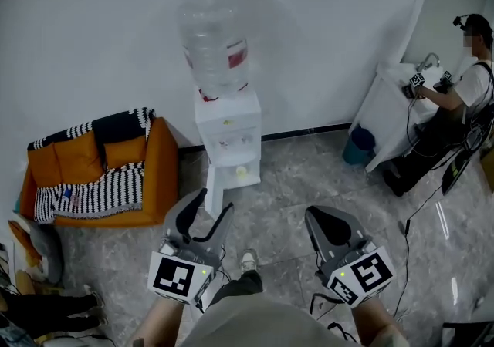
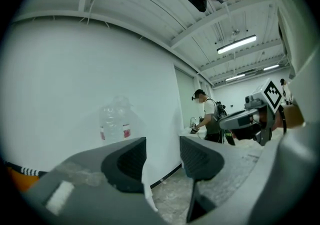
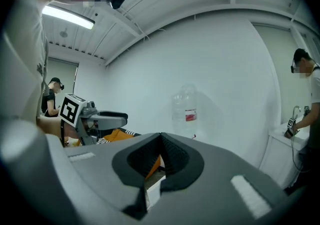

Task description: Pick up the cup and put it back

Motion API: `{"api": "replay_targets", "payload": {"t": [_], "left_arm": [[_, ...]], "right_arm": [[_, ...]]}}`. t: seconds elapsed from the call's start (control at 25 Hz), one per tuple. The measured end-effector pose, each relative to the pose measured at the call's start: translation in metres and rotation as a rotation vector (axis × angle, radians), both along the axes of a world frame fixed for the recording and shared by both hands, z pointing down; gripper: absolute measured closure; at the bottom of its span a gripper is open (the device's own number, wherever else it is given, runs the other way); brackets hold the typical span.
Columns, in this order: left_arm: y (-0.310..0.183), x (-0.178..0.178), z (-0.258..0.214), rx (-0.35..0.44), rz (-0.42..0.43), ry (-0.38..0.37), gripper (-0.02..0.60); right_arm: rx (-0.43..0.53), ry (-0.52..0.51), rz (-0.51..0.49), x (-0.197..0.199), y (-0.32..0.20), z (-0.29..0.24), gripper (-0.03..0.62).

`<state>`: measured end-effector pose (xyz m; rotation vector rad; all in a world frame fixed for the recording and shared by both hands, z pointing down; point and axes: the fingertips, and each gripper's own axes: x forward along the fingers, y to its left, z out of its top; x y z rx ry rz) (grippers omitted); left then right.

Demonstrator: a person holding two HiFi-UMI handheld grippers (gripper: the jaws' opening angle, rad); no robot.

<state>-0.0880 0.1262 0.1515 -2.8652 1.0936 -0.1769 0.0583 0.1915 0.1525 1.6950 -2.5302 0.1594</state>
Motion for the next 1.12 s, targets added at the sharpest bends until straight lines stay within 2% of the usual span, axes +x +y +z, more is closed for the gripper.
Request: {"api": "replay_targets", "payload": {"t": [0.28, 0.44, 0.76, 1.12], "left_arm": [[-0.107, -0.011, 0.005, -0.033, -0.012, 0.000, 0.375], [-0.152, -0.012, 0.004, -0.030, -0.033, 0.003, 0.374], [-0.197, -0.007, 0.015, -0.043, -0.062, 0.011, 0.374], [-0.240, 0.019, 0.024, -0.072, -0.174, -0.019, 0.374]], "right_arm": [[-0.014, 0.009, 0.009, -0.007, -0.106, 0.001, 0.591], [-0.016, 0.016, 0.017, -0.005, -0.153, 0.001, 0.591], [-0.030, 0.045, -0.013, 0.001, -0.210, 0.005, 0.591], [-0.057, 0.044, -0.119, 0.036, -0.273, 0.016, 0.591]]}}
